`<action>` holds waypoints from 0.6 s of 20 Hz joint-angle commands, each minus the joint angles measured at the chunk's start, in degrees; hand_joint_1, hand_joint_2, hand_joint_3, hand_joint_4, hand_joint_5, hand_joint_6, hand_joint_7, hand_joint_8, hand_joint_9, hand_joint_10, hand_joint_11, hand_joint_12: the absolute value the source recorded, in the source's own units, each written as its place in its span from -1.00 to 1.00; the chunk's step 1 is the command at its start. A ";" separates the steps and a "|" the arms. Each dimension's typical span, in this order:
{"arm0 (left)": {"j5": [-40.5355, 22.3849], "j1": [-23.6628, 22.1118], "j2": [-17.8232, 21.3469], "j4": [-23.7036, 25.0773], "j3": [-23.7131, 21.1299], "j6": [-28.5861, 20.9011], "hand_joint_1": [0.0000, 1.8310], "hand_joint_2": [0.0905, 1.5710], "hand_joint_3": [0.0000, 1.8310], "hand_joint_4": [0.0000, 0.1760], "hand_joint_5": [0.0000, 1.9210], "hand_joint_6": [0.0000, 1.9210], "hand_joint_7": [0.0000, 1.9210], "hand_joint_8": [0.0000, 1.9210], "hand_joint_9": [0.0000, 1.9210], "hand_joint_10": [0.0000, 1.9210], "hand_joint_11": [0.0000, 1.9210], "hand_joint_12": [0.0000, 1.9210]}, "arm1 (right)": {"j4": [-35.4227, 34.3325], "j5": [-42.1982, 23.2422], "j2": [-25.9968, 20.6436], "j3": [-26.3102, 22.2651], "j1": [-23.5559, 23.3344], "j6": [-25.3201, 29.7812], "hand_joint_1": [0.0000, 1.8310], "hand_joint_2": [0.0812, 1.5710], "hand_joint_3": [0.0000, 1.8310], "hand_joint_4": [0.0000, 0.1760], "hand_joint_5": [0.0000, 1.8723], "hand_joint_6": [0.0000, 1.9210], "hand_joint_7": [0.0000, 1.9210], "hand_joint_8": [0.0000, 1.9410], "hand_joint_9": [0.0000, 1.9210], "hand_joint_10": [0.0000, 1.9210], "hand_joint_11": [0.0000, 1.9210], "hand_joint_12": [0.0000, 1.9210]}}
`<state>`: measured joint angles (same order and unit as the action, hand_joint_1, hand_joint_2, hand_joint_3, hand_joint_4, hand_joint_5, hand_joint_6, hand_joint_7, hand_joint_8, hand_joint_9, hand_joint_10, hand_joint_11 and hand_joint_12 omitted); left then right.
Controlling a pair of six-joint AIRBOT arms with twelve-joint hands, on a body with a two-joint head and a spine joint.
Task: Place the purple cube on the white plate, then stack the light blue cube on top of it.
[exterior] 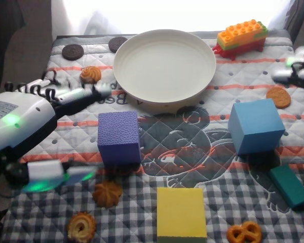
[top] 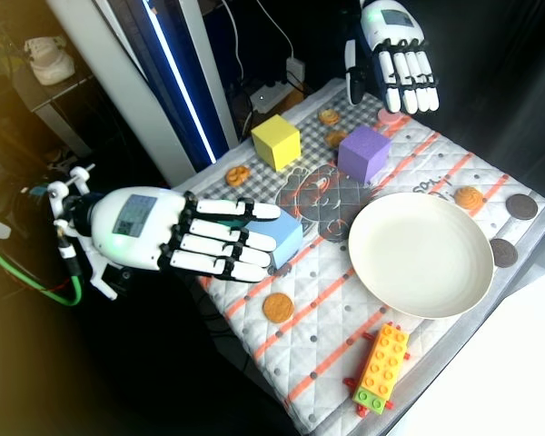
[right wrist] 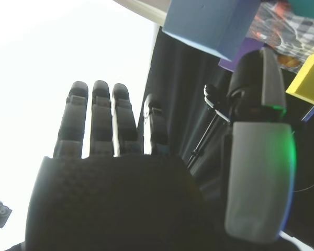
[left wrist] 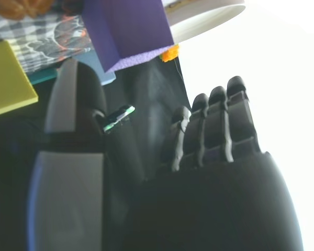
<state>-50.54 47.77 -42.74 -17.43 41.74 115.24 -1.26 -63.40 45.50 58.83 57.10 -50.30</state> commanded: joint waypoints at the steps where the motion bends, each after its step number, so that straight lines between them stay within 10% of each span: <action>1: -5.94 -1.07 -0.36 1.17 0.36 -0.33 -0.79 0.42 -1.00 0.31 -0.59 -1.00 -0.41 -1.00 -0.30 -0.99 -0.88 -0.13 | -1.33 -7.26 -0.11 0.04 -0.13 0.15 -0.49 0.74 -1.00 -0.46 -0.51 -1.00 -0.52 -1.00 -0.57 -0.99 -0.92 -0.10; 3: -5.07 -2.50 -1.39 1.01 1.56 -0.33 -0.69 0.41 -1.00 0.06 -0.60 -1.00 -0.45 -1.00 -0.30 -1.00 -0.90 -0.08 | -1.27 -7.27 -0.11 0.04 -0.03 0.17 -0.46 0.73 -1.00 -0.64 -0.49 -1.00 -0.50 -1.00 -0.56 -1.00 -0.92 -0.07; 7: -1.09 -6.41 -4.38 0.45 4.88 -0.33 -0.49 0.23 -1.00 0.93 -0.76 -1.00 -0.74 -1.00 -0.65 -1.00 -0.98 0.09 | -0.86 -7.50 -0.10 0.04 -0.03 0.49 -0.38 0.73 -1.00 -0.59 -0.49 -1.00 -0.50 -1.00 -0.59 -1.00 -0.94 -0.14; 9: 1.93 -7.81 -5.54 0.49 6.27 -0.31 -0.30 0.11 -1.00 1.00 -0.83 -1.00 -0.75 -1.00 -0.61 -0.99 -1.00 0.14 | -0.86 -7.51 -0.09 0.08 -0.03 0.49 -0.37 0.72 -1.00 -0.68 -0.49 -1.00 -0.50 -1.00 -0.60 -1.00 -0.94 -0.16; 12: 6.53 -9.02 -6.83 0.49 8.15 -0.31 -0.21 0.04 -1.00 0.15 -0.74 -0.99 -0.78 -1.00 -0.63 -0.99 -1.00 0.17 | -0.85 -7.54 -0.09 0.10 -0.02 0.49 -0.30 0.71 -1.00 -0.89 -0.47 -0.99 -0.50 -0.99 -0.57 -0.99 -0.91 -0.14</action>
<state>-38.28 39.48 -49.87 -17.54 50.04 115.09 -0.86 -63.61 45.50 58.83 57.10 -49.91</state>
